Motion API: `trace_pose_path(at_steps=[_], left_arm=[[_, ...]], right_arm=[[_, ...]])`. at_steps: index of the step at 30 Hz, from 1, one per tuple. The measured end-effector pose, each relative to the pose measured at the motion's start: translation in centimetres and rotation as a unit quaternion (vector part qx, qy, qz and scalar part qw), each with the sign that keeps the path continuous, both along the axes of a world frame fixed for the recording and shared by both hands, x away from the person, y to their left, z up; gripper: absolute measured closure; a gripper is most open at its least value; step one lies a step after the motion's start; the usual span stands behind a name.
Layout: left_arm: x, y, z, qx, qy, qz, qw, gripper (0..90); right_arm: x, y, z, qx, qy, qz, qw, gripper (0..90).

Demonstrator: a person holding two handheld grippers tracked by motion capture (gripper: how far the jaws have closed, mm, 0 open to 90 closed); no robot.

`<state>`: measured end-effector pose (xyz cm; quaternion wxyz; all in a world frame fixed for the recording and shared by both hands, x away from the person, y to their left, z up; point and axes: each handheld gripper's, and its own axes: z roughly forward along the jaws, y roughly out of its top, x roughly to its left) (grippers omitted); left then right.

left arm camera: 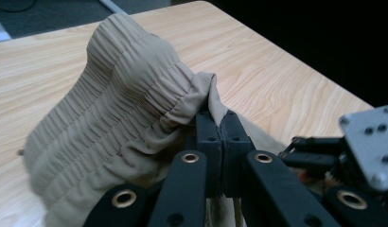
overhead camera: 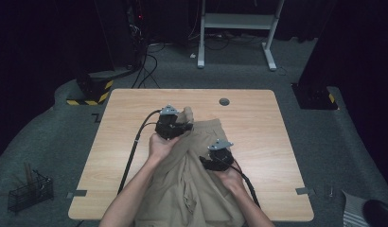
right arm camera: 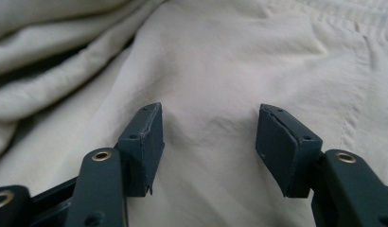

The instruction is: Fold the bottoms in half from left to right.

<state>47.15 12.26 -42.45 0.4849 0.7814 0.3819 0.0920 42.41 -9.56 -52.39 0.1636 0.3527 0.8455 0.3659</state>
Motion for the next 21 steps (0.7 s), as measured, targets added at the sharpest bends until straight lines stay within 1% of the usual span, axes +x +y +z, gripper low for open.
trace_pose_path(at_steps=[3,4,5,7,8,10,11,12,13,14,17,21], left_arm=[[0.4,-0.6,-0.1,-0.001,0.008,-0.007,0.9999,89.1],[0.5,-0.7,-0.2,-0.002,0.01,-0.008,0.9999,89.1],[0.5,-0.9,-0.2,-0.002,0.012,-0.011,0.9999,89.0],[0.6,-1.3,-0.4,0.001,0.014,-0.018,0.9997,88.9],[0.6,-1.6,-0.5,0.002,0.016,-0.02,0.9997,88.9],[0.7,-2.1,-0.9,0.002,0.019,-0.023,0.9996,88.8],[0.8,-2.4,-1.1,0.001,0.021,-0.024,0.9995,88.7],[0.9,-2.6,-1.3,0.001,0.022,-0.025,0.9994,88.7],[1.0,-2.8,-1.5,0.001,0.024,-0.026,0.9994,88.7],[1.0,-3.1,-1.7,0.002,0.027,-0.025,0.9993,88.7],[1.3,-4.1,-2.4,0.008,0.03,-0.031,0.999,88.6],[1.6,-5.3,-3.2,0.007,0.036,-0.036,0.9987,88.5]], right_arm=[[0.1,1.0,0.0,0.0,0.001,0.005,1.0,42.7],[0.1,1.1,0.1,-0.004,-0.001,0.011,0.9999,43.5],[-0.1,1.0,0.2,-0.006,0.001,0.009,0.9999,43.0],[-0.6,0.1,0.7,-0.001,-0.012,-0.003,0.9999,44.1],[-0.8,-0.5,0.9,0.004,-0.015,-0.008,0.9999,44.1],[-1.0,-1.6,1.1,-0.001,-0.011,-0.014,0.9998,44.1],[-1.0,-2.1,1.0,-0.007,-0.011,-0.015,0.9998,44.3],[-0.9,-2.5,0.7,-0.01,-0.003,-0.016,0.9998,44.3],[-0.8,-2.7,0.4,-0.013,0.003,-0.014,0.9998,43.9],[-0.9,-2.9,0.1,0.0,0.003,-0.013,0.9999,44.6],[-1.0,-2.7,0.1,-0.002,-0.003,-0.01,0.9999,45.0],[-1.0,-2.7,0.1,0.0,0.001,-0.01,1.0,44.9]])
